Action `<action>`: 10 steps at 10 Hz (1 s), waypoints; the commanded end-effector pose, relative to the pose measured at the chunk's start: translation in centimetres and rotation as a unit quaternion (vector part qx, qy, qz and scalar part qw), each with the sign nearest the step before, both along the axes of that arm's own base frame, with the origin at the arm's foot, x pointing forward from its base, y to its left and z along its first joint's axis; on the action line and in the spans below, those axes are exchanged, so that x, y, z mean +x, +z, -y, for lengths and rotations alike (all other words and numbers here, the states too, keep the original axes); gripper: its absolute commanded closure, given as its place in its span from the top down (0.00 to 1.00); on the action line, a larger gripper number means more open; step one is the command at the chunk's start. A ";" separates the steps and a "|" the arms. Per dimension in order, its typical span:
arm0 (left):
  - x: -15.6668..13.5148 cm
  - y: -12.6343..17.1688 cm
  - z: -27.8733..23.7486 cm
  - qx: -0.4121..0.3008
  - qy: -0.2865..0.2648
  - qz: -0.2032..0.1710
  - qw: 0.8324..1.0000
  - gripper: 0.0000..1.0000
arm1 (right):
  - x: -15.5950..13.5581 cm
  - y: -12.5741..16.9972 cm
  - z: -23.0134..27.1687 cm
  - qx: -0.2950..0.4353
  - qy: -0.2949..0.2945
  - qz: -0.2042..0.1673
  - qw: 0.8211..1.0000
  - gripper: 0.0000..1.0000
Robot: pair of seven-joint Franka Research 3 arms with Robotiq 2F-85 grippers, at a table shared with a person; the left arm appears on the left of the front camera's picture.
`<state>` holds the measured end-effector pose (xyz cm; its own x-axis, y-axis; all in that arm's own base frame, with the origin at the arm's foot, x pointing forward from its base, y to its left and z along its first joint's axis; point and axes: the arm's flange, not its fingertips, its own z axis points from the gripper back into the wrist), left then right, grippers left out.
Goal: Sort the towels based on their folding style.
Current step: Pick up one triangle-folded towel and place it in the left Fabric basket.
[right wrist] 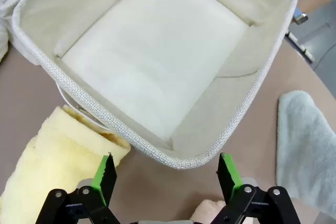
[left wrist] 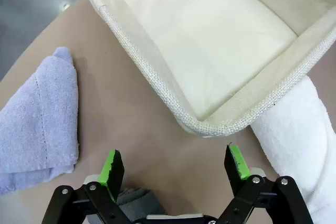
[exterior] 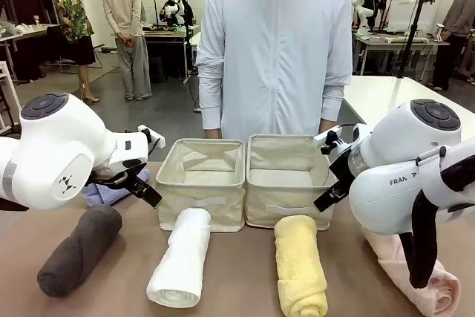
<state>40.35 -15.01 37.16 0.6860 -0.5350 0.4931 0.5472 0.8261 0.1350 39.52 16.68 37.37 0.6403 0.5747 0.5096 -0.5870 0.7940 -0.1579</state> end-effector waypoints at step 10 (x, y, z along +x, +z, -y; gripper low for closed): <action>0.0 0.0 0.0 0.000 0.000 0.000 1.000 1.00 | 0.0 0.0 0.0 0.000 0.000 0.000 1.000 1.00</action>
